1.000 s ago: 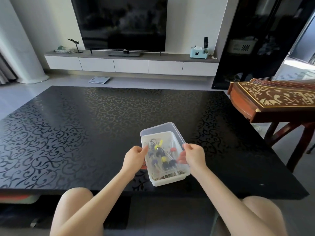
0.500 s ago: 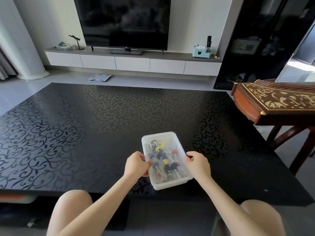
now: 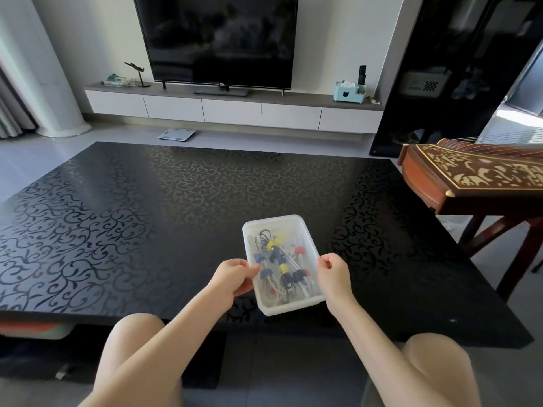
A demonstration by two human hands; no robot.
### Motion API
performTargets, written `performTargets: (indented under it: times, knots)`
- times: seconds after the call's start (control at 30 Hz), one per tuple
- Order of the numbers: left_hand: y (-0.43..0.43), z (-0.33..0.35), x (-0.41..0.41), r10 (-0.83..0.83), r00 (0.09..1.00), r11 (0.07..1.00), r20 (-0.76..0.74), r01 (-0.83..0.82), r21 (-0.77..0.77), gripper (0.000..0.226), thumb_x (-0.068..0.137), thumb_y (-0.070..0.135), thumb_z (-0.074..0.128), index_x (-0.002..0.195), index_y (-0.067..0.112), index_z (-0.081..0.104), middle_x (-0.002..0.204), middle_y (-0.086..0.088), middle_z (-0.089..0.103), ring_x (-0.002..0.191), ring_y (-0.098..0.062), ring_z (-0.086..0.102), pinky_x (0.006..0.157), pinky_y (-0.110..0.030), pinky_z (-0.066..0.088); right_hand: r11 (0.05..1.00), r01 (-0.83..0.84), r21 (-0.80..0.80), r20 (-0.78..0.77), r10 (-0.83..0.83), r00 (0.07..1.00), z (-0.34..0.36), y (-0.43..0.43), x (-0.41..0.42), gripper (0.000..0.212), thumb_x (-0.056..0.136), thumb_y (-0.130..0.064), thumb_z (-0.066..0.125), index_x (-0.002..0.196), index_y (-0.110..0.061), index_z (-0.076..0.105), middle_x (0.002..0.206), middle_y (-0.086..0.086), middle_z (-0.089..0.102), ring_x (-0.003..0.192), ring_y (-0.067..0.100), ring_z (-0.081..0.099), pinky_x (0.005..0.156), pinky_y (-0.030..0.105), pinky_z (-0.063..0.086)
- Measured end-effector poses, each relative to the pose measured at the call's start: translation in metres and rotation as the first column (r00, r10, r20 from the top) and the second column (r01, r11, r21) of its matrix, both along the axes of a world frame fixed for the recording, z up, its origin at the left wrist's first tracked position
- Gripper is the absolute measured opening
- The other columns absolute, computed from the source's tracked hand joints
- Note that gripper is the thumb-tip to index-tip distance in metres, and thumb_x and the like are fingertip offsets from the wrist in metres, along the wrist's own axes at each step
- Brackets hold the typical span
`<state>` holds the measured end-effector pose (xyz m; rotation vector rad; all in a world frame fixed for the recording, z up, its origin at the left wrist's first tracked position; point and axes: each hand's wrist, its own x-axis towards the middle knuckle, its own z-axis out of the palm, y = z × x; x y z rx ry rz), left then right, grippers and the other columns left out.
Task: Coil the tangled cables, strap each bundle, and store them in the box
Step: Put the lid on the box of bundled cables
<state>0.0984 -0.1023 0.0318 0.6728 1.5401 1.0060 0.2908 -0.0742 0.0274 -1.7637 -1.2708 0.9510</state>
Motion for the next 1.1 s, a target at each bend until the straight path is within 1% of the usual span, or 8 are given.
performTargets:
  times: [0.13,0.3,0.43,0.5,0.67,0.8,0.97,1.1]
  knots:
    - [-0.024,0.036,-0.036,-0.117,0.991,0.991,0.058,0.113,0.072,0.019,0.089,0.024,0.065,0.079,0.017,0.05,0.108,-0.009,0.071,0.103,-0.03,0.065,0.092,-0.053,0.05,0.984,-0.071,0.164,-0.011,0.074,0.997,0.038,-0.005,-0.021,0.019,0.093,-0.015,0.046,0.075,-0.016,0.053,0.075,-0.003,0.053,0.068,0.01,0.048,0.06,0.025,0.039]
    - [-0.071,0.082,-0.076,-0.149,0.963,0.959,0.223,0.085,0.271,0.034,0.079,0.022,0.071,0.101,0.013,0.047,0.099,-0.012,0.073,0.086,-0.033,0.071,0.065,-0.043,0.057,0.984,-0.115,0.133,-0.138,0.133,0.981,0.074,-0.02,-0.069,0.017,0.095,-0.018,0.046,0.09,-0.012,0.061,0.087,0.003,0.06,0.08,0.017,0.057,0.067,0.034,0.049]
    - [-0.125,0.096,-0.109,0.083,0.967,0.944,0.241,-0.153,0.291,0.062,0.068,0.016,0.077,0.121,0.011,0.047,0.101,-0.017,0.071,0.083,-0.029,0.072,0.059,-0.034,0.057,0.978,-0.171,0.119,-0.243,0.196,0.95,0.088,-0.05,-0.122,0.019,0.097,-0.017,0.042,0.097,-0.01,0.06,0.097,0.01,0.062,0.09,0.026,0.061,0.082,0.046,0.055]
    - [-0.158,0.096,-0.13,0.191,0.948,0.936,0.252,-0.254,0.243,0.065,0.062,0.024,0.08,0.117,0.0,0.055,0.096,-0.018,0.072,0.081,-0.027,0.073,0.057,-0.031,0.057,0.966,-0.218,0.14,-0.261,0.248,0.933,0.09,-0.07,-0.156,0.023,0.097,-0.016,0.042,0.104,-0.004,0.06,0.102,0.013,0.063,0.095,0.029,0.061,0.084,0.049,0.053]
    - [-0.242,0.08,-0.176,0.204,0.953,0.962,0.222,-0.237,0.134,0.06,0.056,0.031,0.088,0.108,0.011,0.067,0.099,-0.024,0.07,0.092,-0.038,0.069,0.071,-0.046,0.058,0.925,-0.341,0.166,-0.263,0.375,0.889,0.079,-0.121,-0.231,0.022,0.097,-0.013,0.041,0.1,0.0,0.059,0.097,0.013,0.058,0.089,0.026,0.056,0.08,0.038,0.049]
    - [-0.296,0.061,-0.208,0.41,0.886,0.89,0.218,-0.441,0.118,0.051,0.049,0.009,0.084,0.097,0.001,0.066,0.081,-0.024,0.07,0.072,-0.033,0.071,0.058,-0.033,0.058,0.846,-0.521,0.112,-0.233,0.532,0.814,0.056,-0.168,-0.277,0.019,0.096,-0.015,0.045,0.085,-0.005,0.056,0.088,0.009,0.056,0.082,0.022,0.053,0.07,0.032,0.043]
    - [-0.353,0.017,-0.239,0.606,0.758,0.787,0.241,-0.615,-0.045,0.028,0.077,0.002,0.065,0.101,-0.007,0.058,0.087,-0.026,0.064,0.071,-0.035,0.066,0.051,-0.037,0.059,0.621,-0.783,-0.025,-0.072,0.78,0.621,0.025,-0.206,-0.303,0.034,0.096,-0.025,0.05,0.065,-0.01,0.05,0.074,0.01,0.061,0.069,0.026,0.06,0.066,0.041,0.053]
    - [-0.391,-0.026,-0.26,0.661,0.711,0.747,0.241,-0.654,-0.12,0.021,0.079,0.0,0.061,0.098,-0.008,0.058,0.077,-0.024,0.067,0.062,-0.033,0.068,0.05,-0.034,0.058,0.523,-0.851,-0.054,0.448,0.774,0.447,0.003,-0.2,-0.312,0.036,0.097,-0.041,0.04,0.074,-0.017,0.056,0.082,0.004,0.064,0.089,0.029,0.061,0.071,0.033,0.041]
